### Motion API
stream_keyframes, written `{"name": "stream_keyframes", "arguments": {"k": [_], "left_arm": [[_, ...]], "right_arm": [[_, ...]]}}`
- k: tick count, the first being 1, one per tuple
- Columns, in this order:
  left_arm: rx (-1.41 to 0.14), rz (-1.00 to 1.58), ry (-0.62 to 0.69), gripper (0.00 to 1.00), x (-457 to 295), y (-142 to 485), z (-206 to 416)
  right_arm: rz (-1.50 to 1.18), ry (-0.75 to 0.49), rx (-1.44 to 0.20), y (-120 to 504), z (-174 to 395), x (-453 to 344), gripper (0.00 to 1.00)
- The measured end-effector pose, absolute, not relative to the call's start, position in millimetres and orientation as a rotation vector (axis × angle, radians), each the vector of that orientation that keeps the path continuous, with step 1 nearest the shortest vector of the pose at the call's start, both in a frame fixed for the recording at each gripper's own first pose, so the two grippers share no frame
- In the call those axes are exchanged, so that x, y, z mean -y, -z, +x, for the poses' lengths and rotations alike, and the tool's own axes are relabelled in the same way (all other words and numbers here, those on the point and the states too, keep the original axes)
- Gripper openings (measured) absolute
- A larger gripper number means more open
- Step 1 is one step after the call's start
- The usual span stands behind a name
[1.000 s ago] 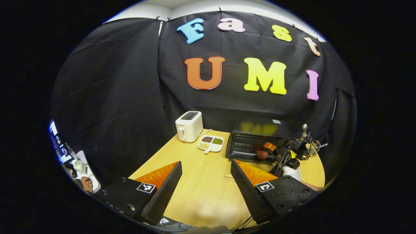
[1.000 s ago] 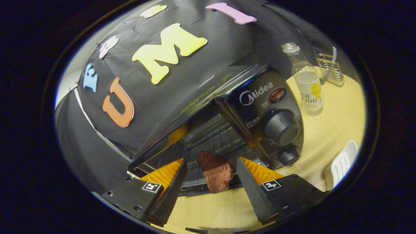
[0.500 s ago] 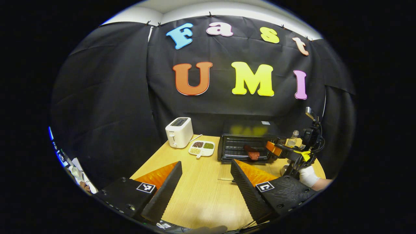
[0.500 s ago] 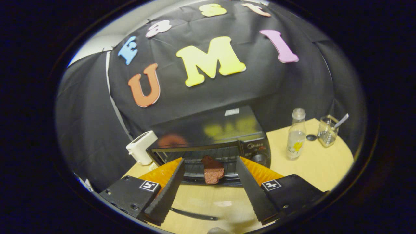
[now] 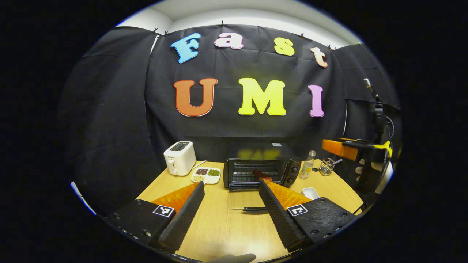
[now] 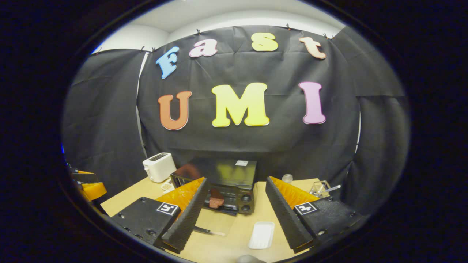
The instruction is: Open the electric oven with the left hand, put the food in, and close the electric oven.
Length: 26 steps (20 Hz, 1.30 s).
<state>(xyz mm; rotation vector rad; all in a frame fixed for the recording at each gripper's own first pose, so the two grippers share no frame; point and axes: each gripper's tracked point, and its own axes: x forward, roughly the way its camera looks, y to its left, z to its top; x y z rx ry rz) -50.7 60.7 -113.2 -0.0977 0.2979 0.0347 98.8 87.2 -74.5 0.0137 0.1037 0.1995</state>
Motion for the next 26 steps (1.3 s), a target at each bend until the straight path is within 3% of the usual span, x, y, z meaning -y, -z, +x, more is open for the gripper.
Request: {"name": "stream_keyframes", "arguments": {"k": [1, 2, 8, 9, 11, 12, 13, 18, 25, 26], "left_arm": [[-0.29, -0.095, -0.027, 0.96, -50.8, 111.6, -48.0], [-0.283, -0.085, -0.023, 0.96, -40.5, 111.5, -44.5], [-0.361, -0.08, -0.108, 0.96, 21.0, 136.2, -38.4], [-0.373, -0.076, -0.12, 0.96, 31.6, 141.7, -39.5], [-0.422, -0.055, -0.128, 0.96, 50.1, 161.6, -42.9], [-0.438, -0.04, -0.127, 0.96, 57.5, 170.0, -44.6], [-0.458, -0.034, -0.116, 0.96, 64.7, 179.1, -45.1], [-0.542, -0.033, -0.053, 0.96, 85.9, 238.4, -36.3], [-0.673, -0.008, 0.038, 1.0, 78.2, 334.8, -12.4], [-0.685, -0.01, 0.05, 0.96, 76.1, 346.5, -8.4]], "right_arm": [[0.013, -0.191, -0.098, 71.3, 91.1, -71.3, 0.96], [0.02, -0.184, -0.097, 69.0, 84.4, -54.4, 1.0], [-0.023, -0.184, -0.083, 67.1, 46.7, 63.2, 1.0], [-0.04, -0.189, -0.077, 65.9, 40.2, 80.1, 0.96], [-0.07, -0.19, -0.071, 65.0, 30.1, 108.2, 1.0], [-0.081, -0.187, -0.066, 63.8, 25.8, 118.5, 0.96], [-0.088, -0.184, -0.064, 63.7, 23.7, 125.8, 1.0], [-0.025, -0.148, -0.097, 70.8, 4.8, 130.6, 0.96], [-0.042, 0.017, -0.133, 59.0, -14.7, 116.6, 1.0], [-0.049, 0.04, -0.128, 53.1, -17.8, 114.6, 0.96]]}}
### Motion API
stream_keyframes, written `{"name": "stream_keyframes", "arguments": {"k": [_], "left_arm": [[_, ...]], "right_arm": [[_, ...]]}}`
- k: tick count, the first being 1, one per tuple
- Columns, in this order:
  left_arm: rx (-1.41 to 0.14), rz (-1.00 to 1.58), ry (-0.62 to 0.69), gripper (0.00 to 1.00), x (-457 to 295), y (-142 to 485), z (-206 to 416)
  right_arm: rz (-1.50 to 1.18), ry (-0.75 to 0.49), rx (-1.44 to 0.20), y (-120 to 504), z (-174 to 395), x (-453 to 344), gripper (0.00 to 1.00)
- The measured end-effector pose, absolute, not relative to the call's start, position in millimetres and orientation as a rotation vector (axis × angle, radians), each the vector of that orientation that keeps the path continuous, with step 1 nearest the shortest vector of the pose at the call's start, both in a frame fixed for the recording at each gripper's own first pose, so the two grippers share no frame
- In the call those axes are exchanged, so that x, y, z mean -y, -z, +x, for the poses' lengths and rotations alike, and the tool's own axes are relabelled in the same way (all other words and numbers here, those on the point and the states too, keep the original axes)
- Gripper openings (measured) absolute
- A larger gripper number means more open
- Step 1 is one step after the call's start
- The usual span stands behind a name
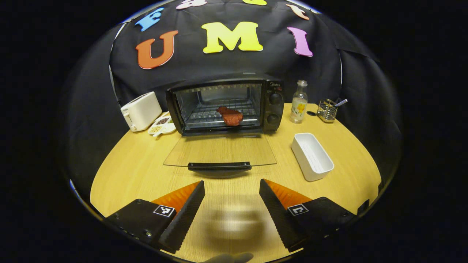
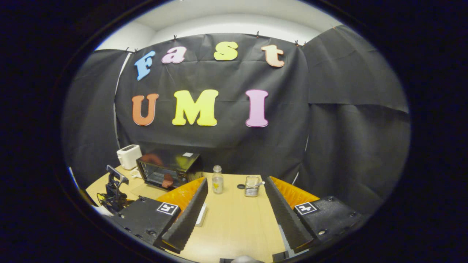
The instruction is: Open the electric oven with the left hand, put the food in, and close the electric oven.
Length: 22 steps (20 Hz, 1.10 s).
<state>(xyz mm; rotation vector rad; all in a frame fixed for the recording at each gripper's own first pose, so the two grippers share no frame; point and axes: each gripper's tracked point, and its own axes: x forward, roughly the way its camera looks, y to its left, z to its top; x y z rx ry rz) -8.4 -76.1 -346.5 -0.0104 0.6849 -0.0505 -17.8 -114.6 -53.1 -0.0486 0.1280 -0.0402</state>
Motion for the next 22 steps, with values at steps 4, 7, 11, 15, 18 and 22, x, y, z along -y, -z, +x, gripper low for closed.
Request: {"name": "stream_keyframes", "arguments": {"k": [4, 7, 11, 15, 18, 22], "left_arm": [[-0.726, 0.0, 0.066, 0.96, 67.2, 384.8, 10.3], [-0.726, 0.007, 0.069, 0.96, 59.3, 398.4, 25.4], [-0.738, 0.018, 0.077, 0.96, 56.8, 409.8, 34.6], [-0.763, -0.026, 0.078, 0.96, 50.4, 413.2, 39.0], [-0.744, -0.024, 0.084, 0.96, 47.5, 400.4, 42.6], [-0.696, -0.042, 0.089, 0.97, 47.6, 374.5, 48.0]], "right_arm": [[-0.017, 0.111, -0.149, 47.9, -32.5, 100.4, 0.96], [-0.033, 0.163, -0.163, 44.5, -40.8, 98.3, 1.0], [-0.054, 0.203, -0.168, 38.4, -48.0, 94.1, 1.0], [-0.047, 0.203, -0.169, 37.1, -42.5, 80.9, 1.0], [-0.046, 0.199, -0.165, 34.7, -42.0, 72.9, 1.0], [-0.039, 0.191, -0.166, 34.5, -37.7, 68.2, 1.0]]}}
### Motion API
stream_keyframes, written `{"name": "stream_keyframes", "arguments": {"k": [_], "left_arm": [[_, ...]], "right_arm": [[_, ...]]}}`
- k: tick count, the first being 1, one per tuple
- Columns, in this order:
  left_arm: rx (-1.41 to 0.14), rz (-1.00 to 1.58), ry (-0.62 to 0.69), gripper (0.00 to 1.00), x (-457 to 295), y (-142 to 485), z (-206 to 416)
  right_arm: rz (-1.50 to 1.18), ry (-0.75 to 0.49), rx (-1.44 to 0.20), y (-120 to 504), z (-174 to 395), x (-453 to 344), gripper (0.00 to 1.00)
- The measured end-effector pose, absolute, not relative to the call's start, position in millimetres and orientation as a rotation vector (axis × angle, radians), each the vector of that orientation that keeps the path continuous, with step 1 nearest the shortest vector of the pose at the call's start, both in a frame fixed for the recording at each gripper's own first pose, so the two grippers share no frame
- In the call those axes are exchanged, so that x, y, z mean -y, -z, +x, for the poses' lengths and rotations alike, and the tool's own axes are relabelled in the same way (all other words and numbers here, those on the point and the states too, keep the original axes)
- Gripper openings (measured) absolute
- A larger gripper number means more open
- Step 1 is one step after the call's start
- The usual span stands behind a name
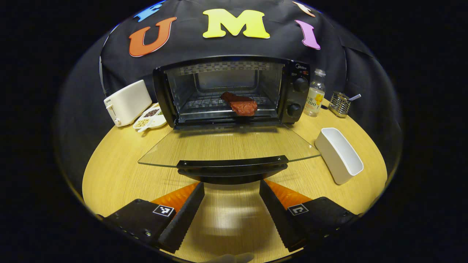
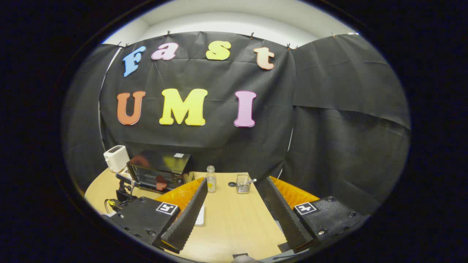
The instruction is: Open the electric oven with the left hand, put the food in, and close the electric oven.
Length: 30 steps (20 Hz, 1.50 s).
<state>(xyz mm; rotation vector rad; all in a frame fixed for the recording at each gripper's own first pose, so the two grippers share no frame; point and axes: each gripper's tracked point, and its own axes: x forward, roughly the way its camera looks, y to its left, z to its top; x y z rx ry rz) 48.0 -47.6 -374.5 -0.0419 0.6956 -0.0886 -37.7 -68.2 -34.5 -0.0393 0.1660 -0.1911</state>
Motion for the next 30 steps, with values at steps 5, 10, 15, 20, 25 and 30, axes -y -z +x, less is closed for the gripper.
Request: {"name": "stream_keyframes", "arguments": {"k": [5, 10, 15, 20, 25, 30], "left_arm": [[-0.635, -0.082, 0.075, 0.97, 42.3, 331.5, 67.5], [-0.573, -0.084, 0.074, 0.97, 36.0, 293.2, 92.9], [-0.531, -0.064, 0.085, 0.98, 36.3, 266.2, 115.5], [-0.506, -0.055, 0.08, 0.98, 34.2, 252.0, 146.6], [-0.535, -0.101, 0.033, 0.99, 27.8, 259.6, 159.9], [-0.498, -0.071, 0.027, 0.98, 24.0, 250.1, 150.5]], "right_arm": [[0.014, 0.172, -0.168, 41.4, -32.9, 63.2, 1.0], [0.039, 0.175, -0.15, 40.9, -36.7, 66.7, 1.0], [0.075, 0.197, -0.125, 38.9, -41.0, 76.7, 1.0], [0.101, 0.216, -0.12, 39.0, -45.6, 84.4, 1.0], [0.093, 0.226, -0.124, 37.4, -52.7, 88.0, 1.0], [0.091, 0.219, -0.118, 33.1, -53.9, 84.9, 1.0]]}}
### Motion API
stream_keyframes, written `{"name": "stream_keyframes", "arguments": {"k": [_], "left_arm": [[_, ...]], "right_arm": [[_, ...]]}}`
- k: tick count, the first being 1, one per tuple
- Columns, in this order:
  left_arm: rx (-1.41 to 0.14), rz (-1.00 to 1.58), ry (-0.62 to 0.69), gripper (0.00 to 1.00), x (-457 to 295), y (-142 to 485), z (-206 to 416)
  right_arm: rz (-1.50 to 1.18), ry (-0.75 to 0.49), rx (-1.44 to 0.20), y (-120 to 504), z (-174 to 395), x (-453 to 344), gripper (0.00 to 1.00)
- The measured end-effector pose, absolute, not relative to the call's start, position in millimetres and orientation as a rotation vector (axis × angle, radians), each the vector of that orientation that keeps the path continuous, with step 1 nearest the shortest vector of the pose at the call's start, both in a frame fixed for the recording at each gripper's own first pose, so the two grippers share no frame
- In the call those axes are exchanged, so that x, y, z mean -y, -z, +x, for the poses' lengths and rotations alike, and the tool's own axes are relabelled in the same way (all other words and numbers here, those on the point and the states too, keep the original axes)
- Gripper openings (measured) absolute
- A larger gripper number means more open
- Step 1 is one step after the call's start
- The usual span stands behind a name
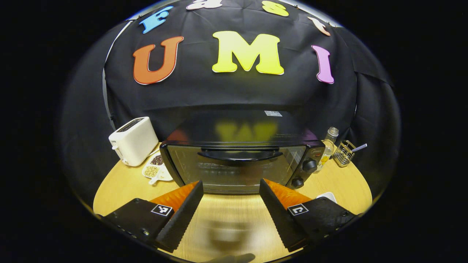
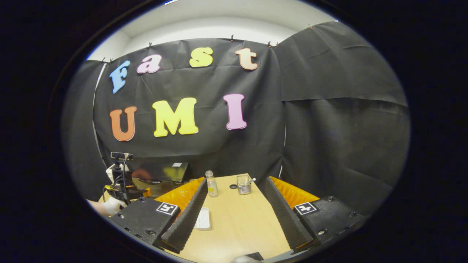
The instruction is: Open the electric oven with the left hand, put the food in, and close the electric oven.
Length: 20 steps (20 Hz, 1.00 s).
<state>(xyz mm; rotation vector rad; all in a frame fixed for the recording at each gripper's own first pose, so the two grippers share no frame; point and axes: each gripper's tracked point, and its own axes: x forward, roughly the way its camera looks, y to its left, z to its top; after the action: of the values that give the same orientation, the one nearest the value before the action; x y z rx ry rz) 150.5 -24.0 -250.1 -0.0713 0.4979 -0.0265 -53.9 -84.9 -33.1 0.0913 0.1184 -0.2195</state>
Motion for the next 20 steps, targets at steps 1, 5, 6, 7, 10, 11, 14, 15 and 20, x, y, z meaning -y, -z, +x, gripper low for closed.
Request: {"name": "stream_keyframes", "arguments": {"k": [1, 5, 6, 7, 10, 11, 14, 15, 20], "left_arm": [[-0.479, -0.078, 0.03, 0.99, 25.4, 239.5, 144.9], [-0.313, -0.059, 0.057, 0.99, 25.1, 159.4, 117.6], [-0.27, -0.05, 0.061, 0.98, 22.2, 136.8, 109.9], [-0.233, -0.045, 0.059, 0.98, 16.6, 116.8, 102.4], [-0.157, -0.029, 0.062, 0.98, 4.4, 68.0, 70.8], [-0.128, -0.023, 0.057, 0.97, -3.1, 52.8, 61.7], [-0.076, -0.015, 0.021, 0.97, -24.6, 24.1, 33.2], [-0.069, -0.019, 0.013, 0.97, -27.5, 17.0, 24.8], [-0.057, -0.027, -0.051, 0.97, -52.6, 7.9, -9.5]], "right_arm": [[0.091, 0.214, -0.118, 34.2, -53.9, 82.9, 1.0], [0.077, 0.172, -0.112, 31.9, -43.1, 68.2, 1.0], [0.077, 0.158, -0.106, 28.7, -39.7, 63.0, 1.0], [0.077, 0.142, -0.102, 28.1, -34.2, 57.0, 1.0], [0.058, 0.095, -0.082, 22.4, -19.9, 40.7, 1.0], [0.053, 0.079, -0.076, 21.2, -15.0, 35.7, 1.0], [0.042, 0.024, -0.048, 11.8, -2.2, 15.5, 1.0], [0.042, 0.006, -0.041, 9.9, 2.2, 9.7, 1.0], [0.026, -0.057, -0.026, 8.6, 14.4, -8.0, 1.0]]}}
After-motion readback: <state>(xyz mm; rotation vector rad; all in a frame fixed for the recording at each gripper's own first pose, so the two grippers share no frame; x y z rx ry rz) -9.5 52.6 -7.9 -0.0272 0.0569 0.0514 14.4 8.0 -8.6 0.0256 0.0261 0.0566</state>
